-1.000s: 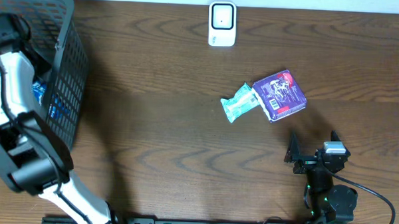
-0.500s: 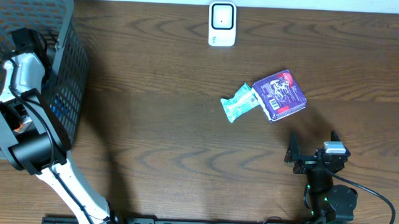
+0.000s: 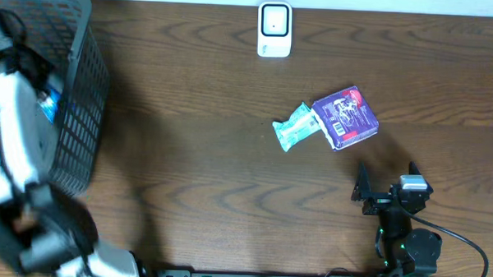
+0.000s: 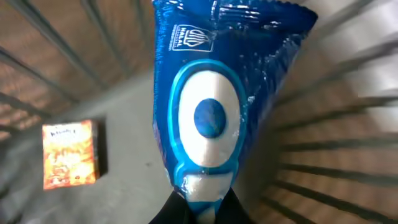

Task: Scan the item barcode
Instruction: 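Carry the Oreo pack to the table near the scanner and release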

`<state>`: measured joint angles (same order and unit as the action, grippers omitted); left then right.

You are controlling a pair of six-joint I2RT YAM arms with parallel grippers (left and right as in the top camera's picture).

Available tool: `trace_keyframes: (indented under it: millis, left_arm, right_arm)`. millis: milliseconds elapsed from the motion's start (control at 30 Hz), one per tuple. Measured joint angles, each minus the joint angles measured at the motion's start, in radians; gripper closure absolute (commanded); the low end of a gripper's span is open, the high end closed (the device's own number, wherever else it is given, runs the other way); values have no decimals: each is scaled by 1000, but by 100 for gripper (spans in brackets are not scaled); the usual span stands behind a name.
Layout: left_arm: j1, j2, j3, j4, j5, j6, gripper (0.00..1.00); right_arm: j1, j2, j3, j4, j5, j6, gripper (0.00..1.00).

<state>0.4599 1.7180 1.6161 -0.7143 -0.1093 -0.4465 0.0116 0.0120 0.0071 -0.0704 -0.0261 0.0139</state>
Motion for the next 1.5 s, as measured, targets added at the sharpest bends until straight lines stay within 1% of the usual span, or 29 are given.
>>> trace_keyframes:
  millis: [133, 233, 333, 433, 567, 633, 767, 900, 1067, 1100, 1133, 1267, 1300, 1367, 1500]
  left_arm:
    - [0, -242, 2, 3, 97, -10, 93]
    - [-2, -395, 4, 17, 222, -32, 93]
    - [-36, -478, 10, 45, 354, -48, 93]
    - [-139, -496, 13, 48, 470, -55, 93]
    - [-345, -433, 13, 3, 552, -54, 93]
    - [-459, -372, 13, -34, 571, -47, 93]
    - [-634, -231, 12, -86, 595, -5, 93]
    - [-740, -89, 12, -120, 605, 24, 93]
    - [-801, 106, 12, -113, 605, 35, 92]
    - [-804, 142, 12, -109, 605, 36, 91]
    - [-806, 183, 12, -105, 605, 36, 83]
    - [-805, 311, 12, -92, 604, 42, 45]
    - [-805, 338, 12, -90, 605, 49, 41]
    - [-805, 400, 12, -85, 605, 60, 41]
    - [-800, 425, 12, -90, 577, 104, 41]
  right_arm:
    - [0, 0, 0, 0, 0, 0, 1]
    - [0, 0, 0, 0, 0, 0, 1]
    - [0, 0, 0, 0, 0, 0, 1]
    - [0, 0, 0, 0, 0, 0, 1]
    - [0, 0, 0, 0, 0, 0, 1]
    - [0, 0, 0, 0, 0, 0, 1]
    - [0, 0, 0, 0, 0, 0, 1]
    - [0, 0, 0, 0, 0, 0, 1]
    - [0, 0, 0, 0, 0, 0, 1]
    - [0, 0, 0, 0, 0, 0, 1]
    - [0, 0, 0, 0, 0, 0, 1]
    - [0, 0, 0, 0, 0, 0, 1]
    - [0, 0, 0, 0, 0, 0, 1]
    - [0, 0, 0, 0, 0, 0, 1]
    - [0, 0, 0, 0, 0, 0, 1]
